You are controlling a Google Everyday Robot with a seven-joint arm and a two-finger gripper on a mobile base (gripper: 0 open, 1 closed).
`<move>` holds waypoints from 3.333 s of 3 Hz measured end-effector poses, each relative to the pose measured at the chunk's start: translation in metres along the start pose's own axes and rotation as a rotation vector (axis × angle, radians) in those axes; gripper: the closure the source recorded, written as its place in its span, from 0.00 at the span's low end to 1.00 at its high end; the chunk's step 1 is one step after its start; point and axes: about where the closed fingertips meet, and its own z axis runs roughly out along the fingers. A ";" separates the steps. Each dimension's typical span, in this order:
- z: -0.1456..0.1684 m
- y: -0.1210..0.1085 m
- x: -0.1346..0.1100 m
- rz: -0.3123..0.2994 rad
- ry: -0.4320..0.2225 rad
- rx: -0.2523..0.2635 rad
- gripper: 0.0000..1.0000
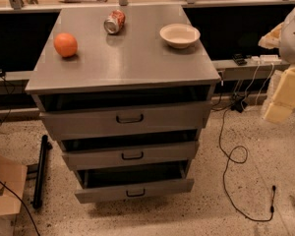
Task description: Open middle drawer
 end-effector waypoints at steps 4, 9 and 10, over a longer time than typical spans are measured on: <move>0.090 0.013 0.002 0.061 -0.220 -0.027 0.00; 0.323 0.042 -0.020 0.170 -0.358 -0.191 0.00; 0.383 0.045 -0.037 0.190 -0.465 -0.224 0.00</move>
Offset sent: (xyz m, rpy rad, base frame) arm 0.0032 0.0065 -0.0454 0.1835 0.0264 -0.0216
